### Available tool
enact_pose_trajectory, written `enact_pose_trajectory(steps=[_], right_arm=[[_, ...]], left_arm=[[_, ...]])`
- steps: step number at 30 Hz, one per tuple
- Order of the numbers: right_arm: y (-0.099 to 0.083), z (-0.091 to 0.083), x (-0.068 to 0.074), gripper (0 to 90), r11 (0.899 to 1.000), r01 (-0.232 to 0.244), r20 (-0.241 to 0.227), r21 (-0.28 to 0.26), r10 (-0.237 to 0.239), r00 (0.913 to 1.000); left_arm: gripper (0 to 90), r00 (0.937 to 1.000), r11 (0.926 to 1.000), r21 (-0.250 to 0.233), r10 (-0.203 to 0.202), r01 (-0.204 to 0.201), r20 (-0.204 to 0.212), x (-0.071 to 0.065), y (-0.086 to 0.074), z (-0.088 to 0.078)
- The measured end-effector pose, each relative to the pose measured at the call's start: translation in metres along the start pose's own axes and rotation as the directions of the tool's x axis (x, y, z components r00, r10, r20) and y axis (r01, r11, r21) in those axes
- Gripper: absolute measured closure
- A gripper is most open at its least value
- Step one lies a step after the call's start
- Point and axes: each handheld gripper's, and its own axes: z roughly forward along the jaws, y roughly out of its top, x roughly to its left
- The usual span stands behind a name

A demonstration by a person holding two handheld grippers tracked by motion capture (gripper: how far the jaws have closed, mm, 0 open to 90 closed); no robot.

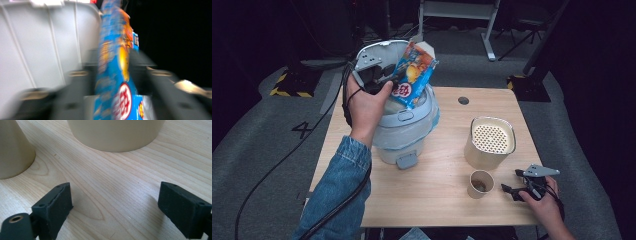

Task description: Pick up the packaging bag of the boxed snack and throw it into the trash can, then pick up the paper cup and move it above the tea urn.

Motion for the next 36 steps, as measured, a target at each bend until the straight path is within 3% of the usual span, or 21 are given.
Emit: enact_pose_trajectory(steps=[1,4,8,10,12,18,20,22,26,36], right_arm=[[0.0,0.0,0.0,12.1,1.0,0.0,0.0,0.0,0.0,1.0],[0.0,0.0,0.0,12.1,1.0,0.0,0.0,0.0,0.0,1.0],[0.0,0.0,0.0,12.1,1.0,0.0,0.0,0.0,0.0,1.0],[0.0,0.0,0.0,12.1,1.0,0.0,0.0,0.0,0.0,1.0],[0.0,0.0,0.0,12.1,1.0,0.0,0.0,0.0,0.0,1.0],[0.0,0.0,0.0,12.1,1.0,0.0,0.0,0.0,0.0,1.0],[0.0,0.0,0.0,12.1,1.0,0.0,0.0,0.0,0.0,1.0],[0.0,0.0,0.0,12.1,1.0,0.0,0.0,0.0,0.0,1.0],[0.0,0.0,0.0,12.1,1.0,0.0,0.0,0.0,0.0,1.0],[0.0,0.0,0.0,12.3,1.0,-0.003,0.0,0.001,0.003,1.0]], left_arm=[[47.4,1.0,0.9999,0.011,0.0,0.001,-0.008,-0.001,0.0,-0.002],[40.0,0.9993,0.9997,-0.013,0.022,-0.022,-0.029,-0.001,-0.001,-0.012],[39.0,0.9993,0.9993,-0.022,0.03,-0.03,-0.021,0.0,-0.002,-0.021],[38.1,0.9986,0.9984,-0.023,0.052,-0.052,-0.009,-0.001,-0.003,-0.028],[38.1,0.9966,0.9972,-0.024,0.072,-0.071,0.04,-0.004,-0.006,-0.036],[38.5,0.98,0.9912,0.01,0.129,-0.132,0.152,-0.017,-0.014,-0.049],[38.5,0.978,0.9908,0.014,0.131,-0.135,0.163,-0.019,-0.015,-0.051],[38.3,0.9692,0.9879,0.032,0.142,-0.152,0.201,-0.025,-0.02,-0.058],[37.6,0.9585,0.9867,0.045,0.14,-0.156,0.248,-0.032,-0.029,-0.067],[35.3,0.9352,0.9769,0.089,0.157,-0.194,0.317,-0.045,-0.062,-0.083]])
